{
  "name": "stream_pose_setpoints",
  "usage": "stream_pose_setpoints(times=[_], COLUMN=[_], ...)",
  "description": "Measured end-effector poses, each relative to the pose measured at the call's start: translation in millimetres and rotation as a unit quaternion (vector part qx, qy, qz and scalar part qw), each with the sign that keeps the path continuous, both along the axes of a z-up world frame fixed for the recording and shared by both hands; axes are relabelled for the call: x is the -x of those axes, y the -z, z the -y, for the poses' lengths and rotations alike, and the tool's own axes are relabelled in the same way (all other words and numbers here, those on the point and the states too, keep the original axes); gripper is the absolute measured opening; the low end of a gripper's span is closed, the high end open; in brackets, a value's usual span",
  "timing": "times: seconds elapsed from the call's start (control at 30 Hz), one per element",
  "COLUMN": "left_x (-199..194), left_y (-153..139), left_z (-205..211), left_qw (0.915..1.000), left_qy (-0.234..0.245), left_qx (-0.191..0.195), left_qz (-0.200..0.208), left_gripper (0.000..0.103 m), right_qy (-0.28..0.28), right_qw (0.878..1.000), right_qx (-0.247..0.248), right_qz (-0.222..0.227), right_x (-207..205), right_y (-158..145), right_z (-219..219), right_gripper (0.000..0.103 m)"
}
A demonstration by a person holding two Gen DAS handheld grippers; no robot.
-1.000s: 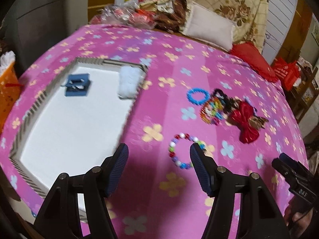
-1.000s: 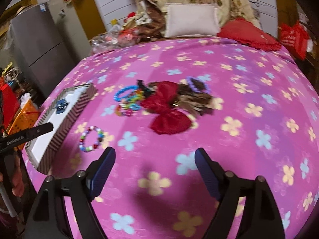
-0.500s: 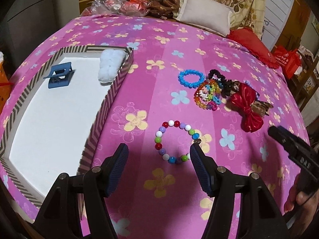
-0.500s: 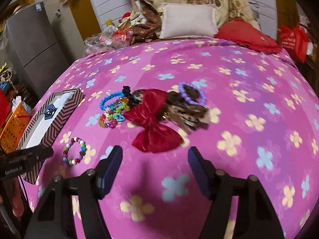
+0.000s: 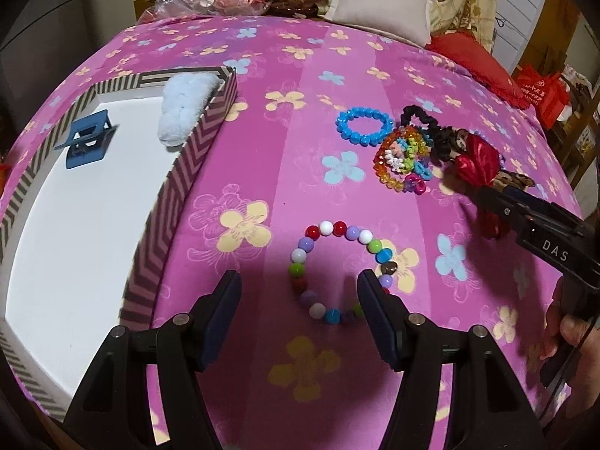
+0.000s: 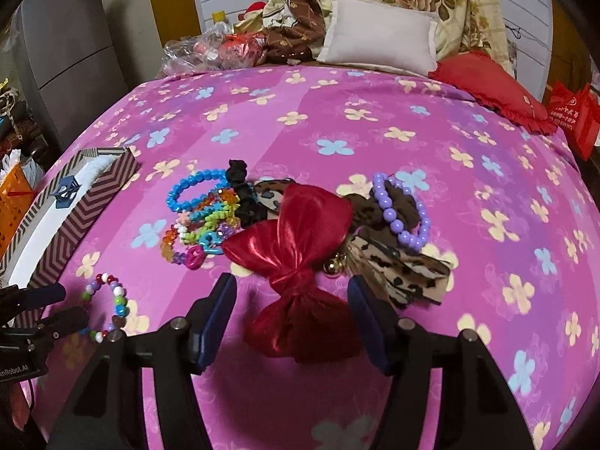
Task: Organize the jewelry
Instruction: 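Grasp the multicolour bead bracelet with the left gripper while the right gripper grasps the red bow, then carry the bracelet and red bow over the tray and open the right gripper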
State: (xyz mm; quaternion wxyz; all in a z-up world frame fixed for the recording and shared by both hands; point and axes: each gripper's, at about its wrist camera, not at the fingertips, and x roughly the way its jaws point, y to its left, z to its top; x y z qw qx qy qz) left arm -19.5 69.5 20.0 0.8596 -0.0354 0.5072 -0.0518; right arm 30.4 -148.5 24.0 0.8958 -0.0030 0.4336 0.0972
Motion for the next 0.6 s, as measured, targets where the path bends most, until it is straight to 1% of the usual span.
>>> stream_pose_setpoints(times=[0.1, 0.17, 0.23, 0.3, 0.37, 0.4, 0.43, 0.5, 0.6], left_x=[-6, -7, -8, -8, -8, -8, -8, -9, -8], left_y=[6, 6, 7, 7, 7, 7, 6, 5, 3], left_z=[1, 3, 4, 6, 9, 10, 10, 10, 5], left_qw=[0.9999, 0.9999, 0.9998, 0.9996, 0.9992, 0.9990, 0.9989, 0.9991, 0.9995], left_qy=[-0.001, 0.001, 0.004, 0.007, 0.013, 0.015, 0.018, 0.023, 0.030], left_qx=[-0.009, -0.015, -0.019, -0.024, -0.035, -0.039, -0.038, -0.030, 0.009], left_qz=[-0.005, 0.002, 0.005, 0.009, 0.016, 0.019, 0.023, 0.021, 0.009], left_gripper=[0.051, 0.051, 0.051, 0.049, 0.041, 0.030, 0.016, 0.000, 0.000], right_qy=[0.000, -0.001, -0.001, -0.001, 0.000, 0.003, 0.004, 0.005, 0.004], right_qw=[1.000, 1.000, 1.000, 1.000, 1.000, 1.000, 1.000, 1.000, 1.000], right_qx=[0.000, -0.001, -0.001, 0.000, 0.001, 0.003, 0.003, -0.004, -0.025], right_qz=[-0.004, -0.004, -0.003, -0.006, -0.011, -0.006, -0.006, -0.007, -0.005], right_x=[-4, -6, -7, -9, -11, -10, -10, -8, 1], right_y=[5, 7, 9, 12, 15, 15, 16, 15, 10], right_z=[-1, -1, -2, -3, -3, -3, -2, 0, 4], right_gripper=[0.065, 0.065, 0.059, 0.046, 0.040, 0.035, 0.031, 0.020, 0.018])
